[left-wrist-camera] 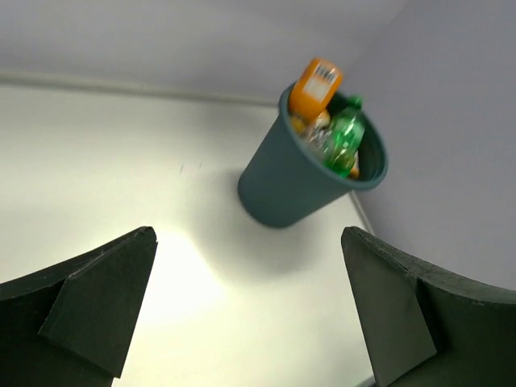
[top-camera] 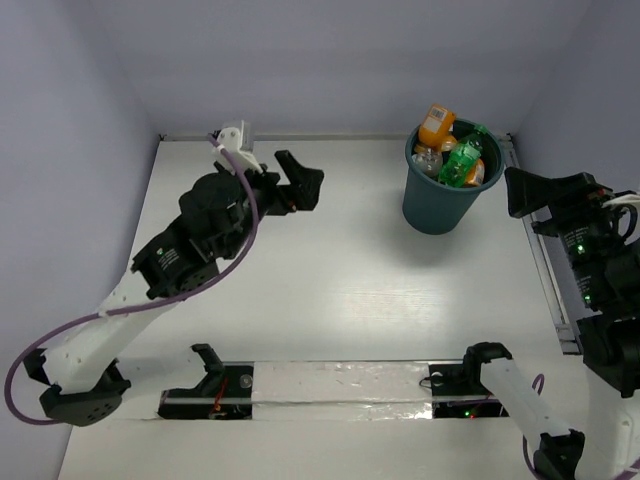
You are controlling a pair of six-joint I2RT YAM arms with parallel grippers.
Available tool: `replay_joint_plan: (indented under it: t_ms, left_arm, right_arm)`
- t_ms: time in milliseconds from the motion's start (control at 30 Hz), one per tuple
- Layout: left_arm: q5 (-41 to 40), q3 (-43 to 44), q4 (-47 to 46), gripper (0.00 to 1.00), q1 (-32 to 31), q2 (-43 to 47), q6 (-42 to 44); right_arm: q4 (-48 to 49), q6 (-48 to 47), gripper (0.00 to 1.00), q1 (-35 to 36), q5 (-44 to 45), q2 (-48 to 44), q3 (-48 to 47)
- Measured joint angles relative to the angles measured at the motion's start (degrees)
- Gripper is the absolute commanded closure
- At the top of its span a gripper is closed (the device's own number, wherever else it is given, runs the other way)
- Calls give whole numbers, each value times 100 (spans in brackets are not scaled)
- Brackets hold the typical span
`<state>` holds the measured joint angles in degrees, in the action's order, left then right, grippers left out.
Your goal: Put the plastic bottles in the bin
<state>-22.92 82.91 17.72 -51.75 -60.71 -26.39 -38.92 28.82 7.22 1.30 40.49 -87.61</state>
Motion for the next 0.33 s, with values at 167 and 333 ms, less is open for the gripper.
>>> replay_joint_plan:
  t_ms: [167, 333]
  left_arm:
    - [-31, -153, 892, 1, 0, 590, -315]
    - [-42, -109, 1292, 1, 0, 769, -323]
  right_arm:
    - [570, 116, 0, 0, 79, -260, 240]
    - [986, 407, 0, 0, -203, -476, 767]
